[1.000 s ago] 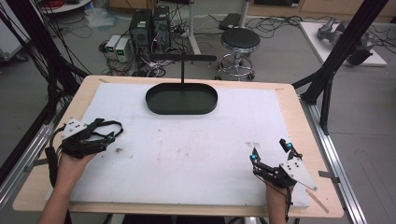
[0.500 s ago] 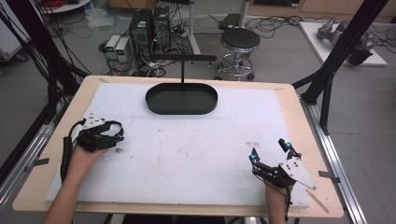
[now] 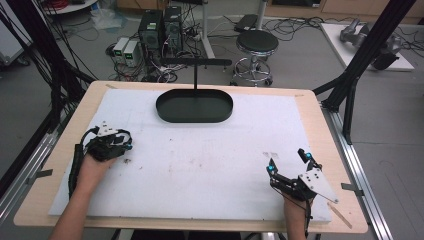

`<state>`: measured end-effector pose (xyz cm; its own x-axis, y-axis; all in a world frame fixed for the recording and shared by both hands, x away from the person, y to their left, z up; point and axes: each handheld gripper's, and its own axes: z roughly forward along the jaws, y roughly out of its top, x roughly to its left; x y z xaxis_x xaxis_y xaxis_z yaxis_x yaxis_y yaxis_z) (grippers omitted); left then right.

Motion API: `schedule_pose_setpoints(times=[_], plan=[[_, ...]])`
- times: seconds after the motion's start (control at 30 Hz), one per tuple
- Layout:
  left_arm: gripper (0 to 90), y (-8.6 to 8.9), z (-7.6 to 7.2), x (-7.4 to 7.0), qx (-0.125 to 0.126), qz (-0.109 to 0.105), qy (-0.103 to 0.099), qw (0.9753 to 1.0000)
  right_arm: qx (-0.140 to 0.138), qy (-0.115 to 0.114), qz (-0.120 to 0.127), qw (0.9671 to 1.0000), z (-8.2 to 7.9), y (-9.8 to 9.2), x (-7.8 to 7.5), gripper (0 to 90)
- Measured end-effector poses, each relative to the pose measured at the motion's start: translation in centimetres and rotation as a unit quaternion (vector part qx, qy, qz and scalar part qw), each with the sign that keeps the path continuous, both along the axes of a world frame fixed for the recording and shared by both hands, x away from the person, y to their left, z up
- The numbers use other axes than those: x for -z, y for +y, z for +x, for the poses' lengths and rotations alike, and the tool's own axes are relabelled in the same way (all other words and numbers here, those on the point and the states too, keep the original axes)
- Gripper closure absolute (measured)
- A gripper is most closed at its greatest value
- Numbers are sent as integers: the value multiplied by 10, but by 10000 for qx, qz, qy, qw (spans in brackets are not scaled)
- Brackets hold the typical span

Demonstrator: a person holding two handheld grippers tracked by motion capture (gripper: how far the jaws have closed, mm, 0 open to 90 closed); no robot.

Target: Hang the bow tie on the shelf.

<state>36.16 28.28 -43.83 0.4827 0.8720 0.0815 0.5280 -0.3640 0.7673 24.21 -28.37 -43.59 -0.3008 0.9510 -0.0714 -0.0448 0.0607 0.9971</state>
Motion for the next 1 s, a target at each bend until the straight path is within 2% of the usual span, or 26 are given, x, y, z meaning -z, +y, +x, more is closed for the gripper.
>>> schedule_pose_setpoints(times=[0.13, 0.17, 0.27, 0.3, 0.37, 0.53, 0.67, 0.77, 0.87, 1.0], plan=[[687, 1, 2, 4, -26, -9, 128, 9999, 3, 6, 30, 10000, 0, 0, 0, 37], [702, 2, 3, 5, 32, 8, 184, 9998, 0, -2, 22, 10000, 0, 0, 0, 36], [762, 0, 3, 5, 76, -32, 187, 9998, -1, 16, 17, 10000, 0, 0, 0, 37], [810, 0, 3, 5, 98, -31, 179, 9998, -11, 35, 31, 10000, 0, 1, 1, 37], [860, -2, 2, 5, 122, 62, 138, 9998, -9, 18, 7, 10000, 0, 1, 1, 37], [878, -3, 0, 2, 165, 43, 42, 9998, -13, 4, 13, 10000, 0, 1, 1, 37], [879, -2, -5, -8, 232, -119, -322, 9991, -11, 27, 32, 10000, 0, 1, 1, 37], [879, -4, -10, -19, 323, -185, -615, 9974, -29, 30, 9, 10000, 0, 1, 1, 37], [880, -10, -15, -27, 418, -296, -983, 9938, -33, 23, -13, 10000, 1, 1, 1, 37], [880, -20, -21, -38, 501, -432, -1411, 9878, -49, 38, -26, 10000, 1, 2, 2, 37]])
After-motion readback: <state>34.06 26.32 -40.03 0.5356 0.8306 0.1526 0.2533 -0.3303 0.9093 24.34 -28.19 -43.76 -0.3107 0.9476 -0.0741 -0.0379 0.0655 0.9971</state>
